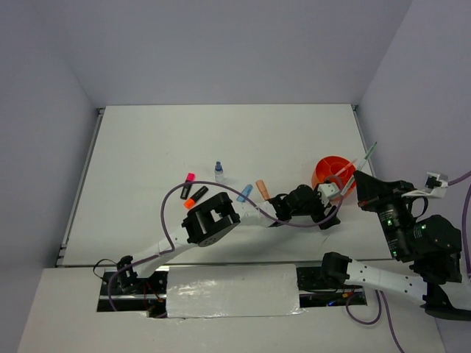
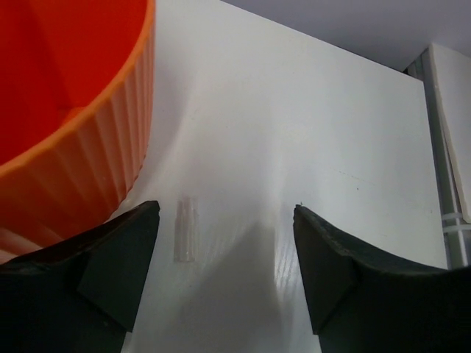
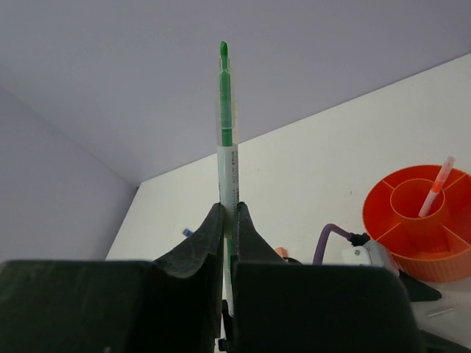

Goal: Sort the stationery into containers
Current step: Close the pen cap on the pen.

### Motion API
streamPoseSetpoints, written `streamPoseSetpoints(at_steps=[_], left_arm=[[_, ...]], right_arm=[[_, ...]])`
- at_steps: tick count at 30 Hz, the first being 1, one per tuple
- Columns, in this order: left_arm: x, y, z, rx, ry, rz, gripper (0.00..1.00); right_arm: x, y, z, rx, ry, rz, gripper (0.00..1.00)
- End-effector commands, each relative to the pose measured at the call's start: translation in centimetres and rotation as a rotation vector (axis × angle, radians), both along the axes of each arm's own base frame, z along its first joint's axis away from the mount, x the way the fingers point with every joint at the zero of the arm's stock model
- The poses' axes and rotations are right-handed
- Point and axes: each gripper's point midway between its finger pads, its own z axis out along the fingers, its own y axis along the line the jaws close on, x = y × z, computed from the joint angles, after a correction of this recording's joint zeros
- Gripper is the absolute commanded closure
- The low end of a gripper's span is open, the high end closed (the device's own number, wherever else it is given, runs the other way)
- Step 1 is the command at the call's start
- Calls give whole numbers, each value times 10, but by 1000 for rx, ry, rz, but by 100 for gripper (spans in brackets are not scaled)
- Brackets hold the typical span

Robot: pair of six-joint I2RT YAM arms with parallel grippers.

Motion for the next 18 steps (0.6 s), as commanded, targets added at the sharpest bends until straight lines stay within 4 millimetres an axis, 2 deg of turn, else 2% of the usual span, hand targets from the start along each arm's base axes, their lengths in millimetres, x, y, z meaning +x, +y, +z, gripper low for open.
streamPoseSetpoints(at_steps=[1, 6, 7, 9, 10, 12, 18], left_arm=[[8, 1, -12, 25, -14, 46, 17], [12, 8, -15, 53, -30, 81, 23], [11, 9, -17, 72, -27, 84, 30], [10, 10, -22, 88, -26, 83, 34], [9, 11, -27, 94, -21, 80, 43], [6, 13, -33, 104, -12, 75, 49], [3, 19, -38, 126, -18, 87, 52]], right_arm=[[-2, -3, 7, 29, -25, 7, 100], [-3, -1, 8, 37, -32, 22, 100], [-3, -1, 8, 41, -33, 25, 100], [-4, -1, 9, 45, -35, 33, 100], [-4, -1, 11, 50, -40, 38, 100], [-5, -1, 11, 53, -44, 41, 100], [-5, 0, 13, 51, -47, 50, 100]])
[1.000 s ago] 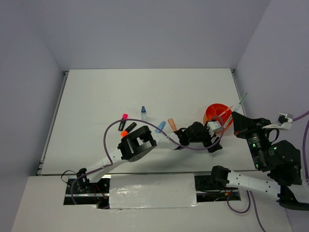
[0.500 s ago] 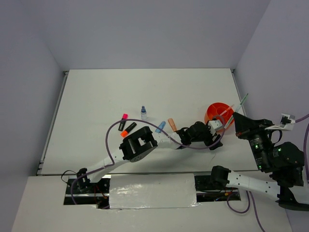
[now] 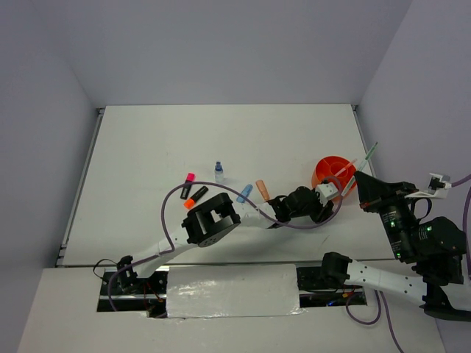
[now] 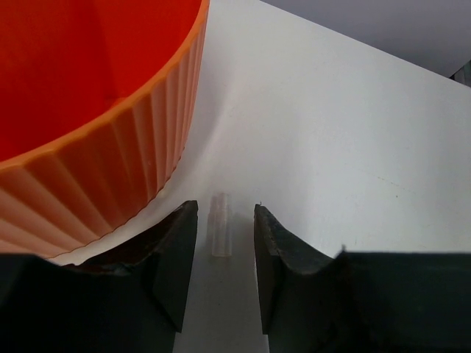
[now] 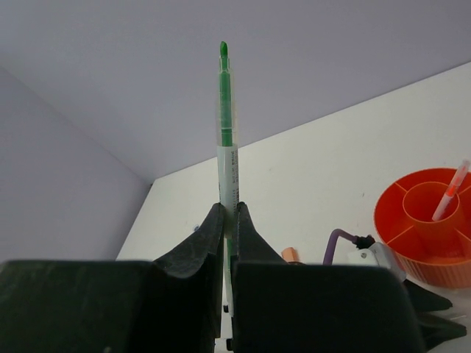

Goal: Sort the stationery into containers
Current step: Close the pen cap on the pen.

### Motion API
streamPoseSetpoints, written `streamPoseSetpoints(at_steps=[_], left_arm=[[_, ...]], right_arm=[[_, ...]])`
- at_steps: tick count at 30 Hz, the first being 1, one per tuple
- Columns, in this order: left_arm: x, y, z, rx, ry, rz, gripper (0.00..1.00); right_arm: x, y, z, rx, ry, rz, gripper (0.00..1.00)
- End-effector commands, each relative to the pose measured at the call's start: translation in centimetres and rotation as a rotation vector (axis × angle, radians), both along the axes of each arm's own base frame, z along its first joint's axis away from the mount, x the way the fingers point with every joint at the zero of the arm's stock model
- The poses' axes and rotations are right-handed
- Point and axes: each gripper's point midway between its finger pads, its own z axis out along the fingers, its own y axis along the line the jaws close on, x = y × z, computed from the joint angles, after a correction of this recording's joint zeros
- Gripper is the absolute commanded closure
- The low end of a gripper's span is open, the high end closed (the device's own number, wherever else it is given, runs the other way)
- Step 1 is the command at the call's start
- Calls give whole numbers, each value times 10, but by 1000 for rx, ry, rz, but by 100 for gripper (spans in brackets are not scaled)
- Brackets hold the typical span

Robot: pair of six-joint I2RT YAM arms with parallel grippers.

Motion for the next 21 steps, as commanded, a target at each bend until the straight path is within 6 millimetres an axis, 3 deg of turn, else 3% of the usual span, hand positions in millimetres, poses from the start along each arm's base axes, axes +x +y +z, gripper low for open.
streamPoseSetpoints(at_steps=[1, 2, 5, 13, 14, 17, 21], left_arm=[[-10, 13, -30, 104, 24, -3, 52], [-11, 14, -31, 110, 25, -2, 53], [-12, 17, -35, 122, 21, -3, 66], [-17, 35, -41, 150, 23, 15, 79], [-18, 39, -41, 155, 26, 18, 85], [-19, 44, -31, 143, 22, 27, 88], [-25, 64, -31, 151, 30, 49, 90]], right_arm=[[-1, 0, 9, 28, -24, 14, 100], [-2, 0, 10, 30, -25, 15, 100], [-2, 0, 12, 30, -28, 19, 100], [-3, 2, 12, 35, -31, 33, 100], [-3, 2, 12, 29, -30, 31, 100], [-3, 3, 12, 27, -25, 34, 100], [-4, 5, 13, 34, -31, 51, 100]])
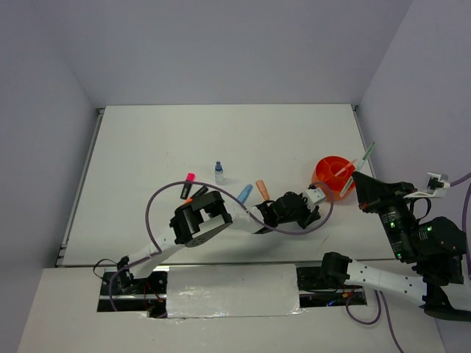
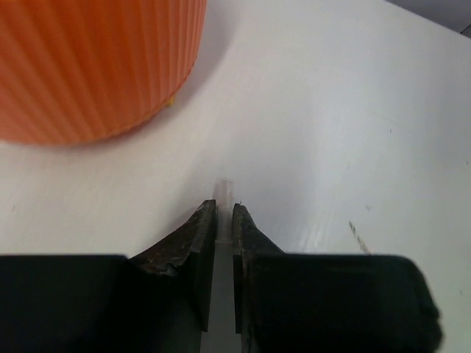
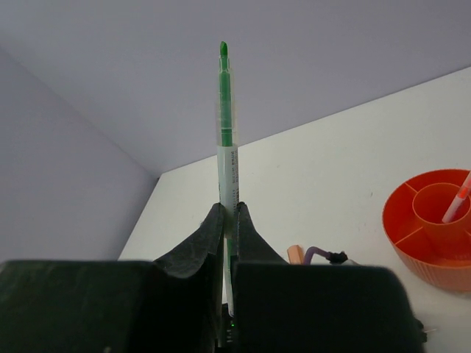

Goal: Sort the stationery into containers
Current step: Close the pen cap on the pen.

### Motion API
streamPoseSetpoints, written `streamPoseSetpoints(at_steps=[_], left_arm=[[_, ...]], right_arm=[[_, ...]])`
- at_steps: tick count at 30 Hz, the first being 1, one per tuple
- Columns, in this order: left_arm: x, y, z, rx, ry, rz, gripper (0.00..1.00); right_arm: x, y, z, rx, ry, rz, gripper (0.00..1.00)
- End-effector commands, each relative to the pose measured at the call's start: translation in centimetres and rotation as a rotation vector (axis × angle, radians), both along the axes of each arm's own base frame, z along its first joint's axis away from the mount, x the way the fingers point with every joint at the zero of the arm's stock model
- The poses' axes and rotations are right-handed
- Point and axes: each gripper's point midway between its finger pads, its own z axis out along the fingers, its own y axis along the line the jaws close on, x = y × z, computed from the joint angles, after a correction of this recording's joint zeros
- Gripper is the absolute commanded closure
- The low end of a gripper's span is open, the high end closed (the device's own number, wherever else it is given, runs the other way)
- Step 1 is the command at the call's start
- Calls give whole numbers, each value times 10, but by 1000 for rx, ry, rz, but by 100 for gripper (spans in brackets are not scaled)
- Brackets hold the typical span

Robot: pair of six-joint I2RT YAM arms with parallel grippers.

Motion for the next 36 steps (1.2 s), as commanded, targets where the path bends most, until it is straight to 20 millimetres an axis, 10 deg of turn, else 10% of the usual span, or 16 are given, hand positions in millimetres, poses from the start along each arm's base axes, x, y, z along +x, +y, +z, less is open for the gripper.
streamPoseSetpoints(at_steps=[1, 24, 36], left_arm=[[-13, 31, -26, 108, 34, 15, 92], [21, 183, 115, 52, 124, 458, 100], [46, 332, 309, -331, 48, 839, 100]], right_arm=[[-3, -2, 12, 43, -24, 16, 100], [16, 69, -59, -128, 142, 69, 100], [27, 187, -102, -141, 186, 386, 100]])
